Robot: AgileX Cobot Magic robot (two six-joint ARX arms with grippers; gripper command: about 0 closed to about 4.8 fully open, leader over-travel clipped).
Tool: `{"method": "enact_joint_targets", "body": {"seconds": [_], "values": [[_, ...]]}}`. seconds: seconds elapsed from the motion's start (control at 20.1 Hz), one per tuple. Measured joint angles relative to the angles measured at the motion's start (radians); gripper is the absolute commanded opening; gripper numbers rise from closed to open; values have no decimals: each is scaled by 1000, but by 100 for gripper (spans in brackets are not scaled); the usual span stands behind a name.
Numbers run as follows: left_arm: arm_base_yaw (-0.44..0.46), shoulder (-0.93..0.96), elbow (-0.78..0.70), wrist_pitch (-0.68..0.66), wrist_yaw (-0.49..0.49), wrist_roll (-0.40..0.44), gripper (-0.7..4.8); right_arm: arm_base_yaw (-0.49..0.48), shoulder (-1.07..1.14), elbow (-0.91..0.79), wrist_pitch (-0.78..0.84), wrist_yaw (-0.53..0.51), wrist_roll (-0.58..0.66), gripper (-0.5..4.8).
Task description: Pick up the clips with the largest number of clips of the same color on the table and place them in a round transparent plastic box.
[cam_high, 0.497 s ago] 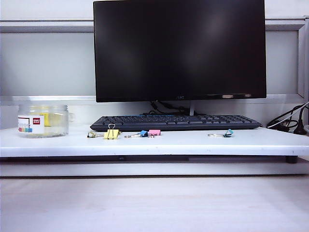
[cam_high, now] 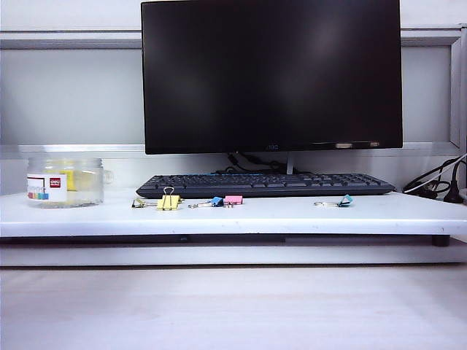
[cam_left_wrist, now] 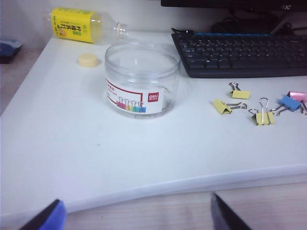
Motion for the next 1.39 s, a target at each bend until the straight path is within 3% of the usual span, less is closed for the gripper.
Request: {"method": "enact_joint_targets", "body": {"seconds": [0.25,0.5,0.8,1.14,1.39], "values": [[0,0,0,0,0,0,402,0,0,0,0,-5,23,198],[0,0,0,33,0,-25,402,0,0,-2,37,-20,229,198],[0,0,1,185,14,-119,402,0,0,3,282,-348,268,199],[0,0,1,185,235,-136,402,17,3,106,282,-480,271,213],[0,0,1,178,252,-136,402,66,150,243,258,-534,230,216]]}}
